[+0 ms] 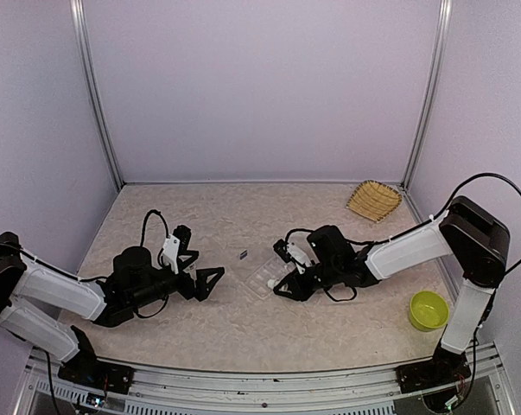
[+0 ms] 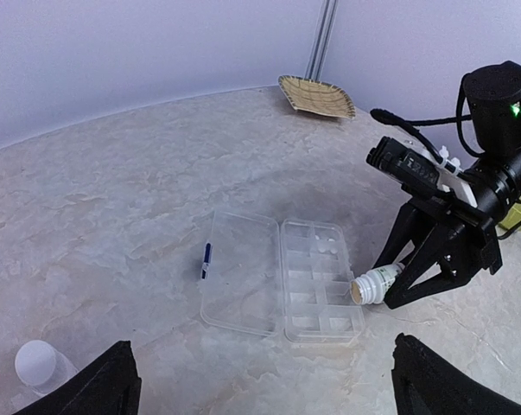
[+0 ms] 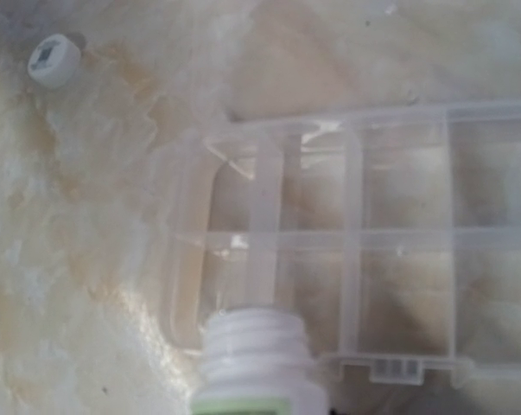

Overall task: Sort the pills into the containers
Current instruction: Pour the pill into the compartment of the pill container.

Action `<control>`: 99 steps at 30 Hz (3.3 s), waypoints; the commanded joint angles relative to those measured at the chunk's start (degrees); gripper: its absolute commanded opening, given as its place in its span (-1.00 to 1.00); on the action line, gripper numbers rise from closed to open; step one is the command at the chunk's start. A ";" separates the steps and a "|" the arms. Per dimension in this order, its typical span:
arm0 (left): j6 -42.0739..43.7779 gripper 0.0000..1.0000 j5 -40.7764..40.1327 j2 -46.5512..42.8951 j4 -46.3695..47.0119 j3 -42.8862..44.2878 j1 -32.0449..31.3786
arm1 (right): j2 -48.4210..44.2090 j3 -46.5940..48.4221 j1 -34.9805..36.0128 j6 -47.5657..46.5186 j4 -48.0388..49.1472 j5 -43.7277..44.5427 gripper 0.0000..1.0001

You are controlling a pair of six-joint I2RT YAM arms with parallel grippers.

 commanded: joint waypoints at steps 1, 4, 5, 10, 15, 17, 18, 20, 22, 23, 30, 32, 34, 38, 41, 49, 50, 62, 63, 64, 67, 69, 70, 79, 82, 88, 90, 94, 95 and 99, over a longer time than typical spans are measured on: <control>-0.51 0.98 0.50 0.20 1.36 -0.21 0.43 | -0.08 1.55 0.63 -0.18 -5.39 0.99 -0.80; -0.50 0.98 0.54 0.29 1.37 -0.21 0.43 | -0.06 2.05 0.58 -0.19 -6.40 0.97 -0.80; -0.52 0.98 0.55 0.27 1.32 -0.21 0.43 | -0.06 2.19 0.63 -0.12 -6.67 0.91 -0.80; -0.50 0.98 0.48 0.31 1.40 -0.21 0.43 | 0.11 3.04 0.70 -0.12 -8.24 0.73 -0.80; -0.59 0.98 0.53 0.31 1.31 -0.21 0.43 | 0.53 3.94 0.73 -0.10 -9.69 0.73 -0.79; -0.58 0.98 0.57 0.31 1.34 -0.21 0.43 | 0.69 4.27 0.73 0.05 -10.23 0.78 -0.79; -0.57 0.98 0.62 0.31 1.34 -0.21 0.43 | 0.73 4.47 0.70 0.02 -10.55 0.75 -0.79; -0.57 0.97 0.64 0.36 1.35 -0.21 0.43 | 0.82 4.82 0.70 0.03 -11.12 0.73 -0.78; -0.57 0.98 0.58 0.28 1.36 -0.21 0.43 | 0.76 5.17 0.72 0.04 -11.63 0.72 -0.78; -0.62 0.98 0.59 0.28 1.41 -0.21 0.43 | 0.82 5.33 0.71 0.04 -11.92 0.72 -0.78; -0.59 0.98 0.64 0.42 1.47 -0.21 0.43 | 1.29 6.84 0.67 -0.20 -14.17 0.94 -0.78; -0.66 0.98 0.60 0.53 1.40 -0.21 0.43 | 1.50 7.18 0.73 -0.39 -14.71 0.87 -0.78; -0.67 0.98 0.67 0.63 1.53 -0.19 0.43 | 1.68 7.47 0.66 -0.44 -15.06 0.88 -0.77; -0.76 0.98 0.70 0.71 1.61 -0.12 0.43 | 1.73 8.26 0.65 -0.66 -16.14 1.05 -0.77; -0.78 0.97 0.80 0.75 1.59 -0.12 0.43 | 1.78 8.73 0.70 -0.90 -16.96 1.18 -0.77; -0.77 0.98 0.77 0.71 1.49 -0.12 0.43 | 1.96 9.38 0.73 -1.30 -18.81 1.37 -0.77; -0.81 0.98 0.76 0.69 1.53 -0.16 0.43 | 2.03 9.41 0.68 -1.38 -19.08 1.42 -0.77; -0.73 0.97 0.89 0.69 1.51 -0.12 0.43 | 2.05 11.02 0.70 -2.66 -22.53 1.36 -0.77; -0.79 0.97 0.85 0.60 1.45 -0.12 0.43 | 1.98 11.10 0.66 -2.70 -22.75 1.40 -0.77; -0.80 0.97 0.87 0.66 1.47 -0.12 0.43 | 1.97 11.14 0.72 -2.75 -22.87 1.36 -0.76; -0.75 0.97 0.98 0.65 1.44 -0.12 0.43 | 2.05 11.45 0.71 -2.92 -23.63 1.63 -0.76; -0.75 0.97 0.95 0.63 1.48 -0.08 0.43 | 2.13 11.64 0.72 -3.08 -24.14 1.75 -0.76; -0.75 0.98 0.96 0.65 1.40 -0.11 0.43 | 2.12 11.76 0.73 -3.14 -24.40 1.87 -0.76; -0.81 0.98 0.93 0.62 1.45 -0.12 0.43 | 1.98 13.00 0.72 -4.04 -26.54 1.98 -0.75; -0.83 0.98 0.99 0.66 1.46 -0.12 0.43 | 1.96 13.40 0.72 -4.54 -27.37 1.99 -0.75; -0.84 0.98 1.06 0.58 1.40 -0.12 0.43 | 2.02 14.07 0.73 -5.53 -29.57 2.64 -0.76; -0.84 0.98 1.05 0.57 1.42 -0.12 0.43 | 2.22 14.21 0.68 -5.80 -30.17 2.73 -0.75; -0.89 0.97 1.03 0.66 1.48 -0.12 0.43 | 2.14 14.26 0.68 -6.12 -30.99 2.55 -0.75; -0.84 0.97 1.03 0.65 1.48 -0.12 0.43 | 2.14 14.38 0.68 -6.21 -31.24 2.50 -0.75; -0.86 0.98 1.02 0.66 1.41 -0.04 0.43 | 1.84 14.61 0.73 -6.65 -32.12 2.62 -0.76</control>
